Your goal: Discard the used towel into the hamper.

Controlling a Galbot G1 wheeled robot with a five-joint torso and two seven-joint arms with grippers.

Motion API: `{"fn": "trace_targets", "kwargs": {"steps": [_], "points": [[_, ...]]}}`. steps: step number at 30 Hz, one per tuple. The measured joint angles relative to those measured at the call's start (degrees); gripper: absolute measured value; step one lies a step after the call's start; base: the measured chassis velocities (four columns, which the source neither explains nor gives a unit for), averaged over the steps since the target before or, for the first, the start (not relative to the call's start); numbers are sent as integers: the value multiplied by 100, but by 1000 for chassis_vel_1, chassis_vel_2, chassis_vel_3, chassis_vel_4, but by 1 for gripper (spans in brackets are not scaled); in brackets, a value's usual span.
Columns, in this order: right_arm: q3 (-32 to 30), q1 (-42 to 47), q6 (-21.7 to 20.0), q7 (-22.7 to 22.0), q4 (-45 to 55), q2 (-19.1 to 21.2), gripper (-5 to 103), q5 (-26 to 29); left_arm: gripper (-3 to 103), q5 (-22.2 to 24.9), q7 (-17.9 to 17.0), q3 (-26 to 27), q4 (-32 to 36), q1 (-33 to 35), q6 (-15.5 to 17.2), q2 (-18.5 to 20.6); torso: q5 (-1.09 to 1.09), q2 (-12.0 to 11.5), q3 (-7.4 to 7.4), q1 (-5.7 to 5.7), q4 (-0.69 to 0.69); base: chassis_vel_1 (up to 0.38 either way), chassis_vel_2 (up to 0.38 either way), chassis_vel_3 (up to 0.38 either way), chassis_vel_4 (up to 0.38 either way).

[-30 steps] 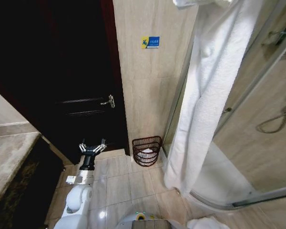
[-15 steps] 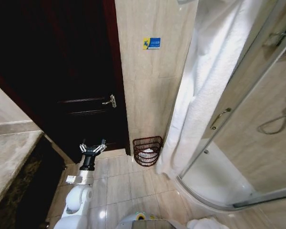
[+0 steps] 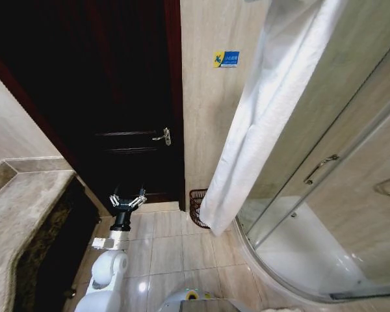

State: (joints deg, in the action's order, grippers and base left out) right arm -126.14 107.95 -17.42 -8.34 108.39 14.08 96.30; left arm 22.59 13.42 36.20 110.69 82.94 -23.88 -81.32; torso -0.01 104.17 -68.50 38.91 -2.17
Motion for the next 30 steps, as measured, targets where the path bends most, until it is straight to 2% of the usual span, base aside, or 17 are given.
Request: {"fn": "trace_targets", "kwargs": {"steps": [12,30], "points": [[5,-1,19,-21,-174,279,3,-47,100,107,-3,39,-79,32,-118,49,0,0,0,-1,0,-16,21,22,-19],[-5,-129,-72,-104,-158,365,3,87,100,157,-5,67,-119,18,-143,81,1,0,0,-2,0,-40,36,37,-43]]}}
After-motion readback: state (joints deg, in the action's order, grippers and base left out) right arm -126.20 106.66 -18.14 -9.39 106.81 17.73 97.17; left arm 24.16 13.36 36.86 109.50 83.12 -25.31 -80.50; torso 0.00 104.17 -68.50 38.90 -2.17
